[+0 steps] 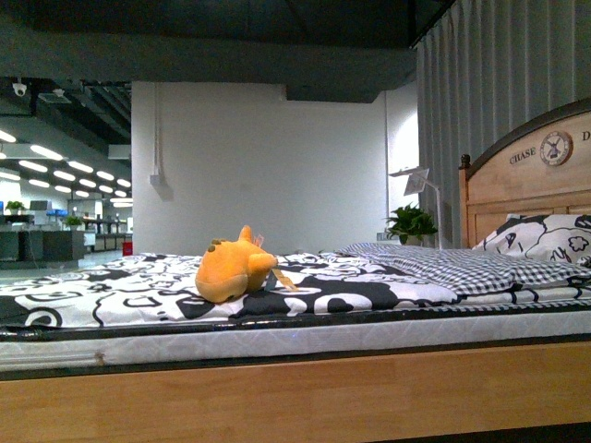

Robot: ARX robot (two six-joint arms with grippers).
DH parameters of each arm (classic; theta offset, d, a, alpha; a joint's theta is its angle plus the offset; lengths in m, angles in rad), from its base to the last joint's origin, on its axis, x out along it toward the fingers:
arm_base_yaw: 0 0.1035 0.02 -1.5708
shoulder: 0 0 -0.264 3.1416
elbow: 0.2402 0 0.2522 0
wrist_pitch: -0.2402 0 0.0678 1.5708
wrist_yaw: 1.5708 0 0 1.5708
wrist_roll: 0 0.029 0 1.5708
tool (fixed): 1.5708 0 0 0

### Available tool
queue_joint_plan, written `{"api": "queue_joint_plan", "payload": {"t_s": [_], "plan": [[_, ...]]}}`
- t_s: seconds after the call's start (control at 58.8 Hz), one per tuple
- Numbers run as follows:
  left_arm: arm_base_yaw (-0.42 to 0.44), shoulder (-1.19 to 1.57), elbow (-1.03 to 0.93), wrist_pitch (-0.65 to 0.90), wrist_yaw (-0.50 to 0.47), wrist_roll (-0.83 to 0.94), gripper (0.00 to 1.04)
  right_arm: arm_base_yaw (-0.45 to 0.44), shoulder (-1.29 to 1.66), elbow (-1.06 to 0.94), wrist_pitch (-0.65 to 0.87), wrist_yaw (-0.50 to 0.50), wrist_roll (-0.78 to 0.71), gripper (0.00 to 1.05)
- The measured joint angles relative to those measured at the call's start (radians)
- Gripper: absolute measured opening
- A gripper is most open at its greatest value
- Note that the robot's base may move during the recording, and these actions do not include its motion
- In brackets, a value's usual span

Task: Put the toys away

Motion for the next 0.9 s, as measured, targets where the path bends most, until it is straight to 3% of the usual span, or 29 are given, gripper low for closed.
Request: {"api": "queue_joint_plan", "payload": {"t_s": [0.901], "plan": [[0.0,0.0,0.0,0.0,0.0,0.0,0.99,0.0,0.0,0.0,0.0,0.0,0.0,0.98]]}}
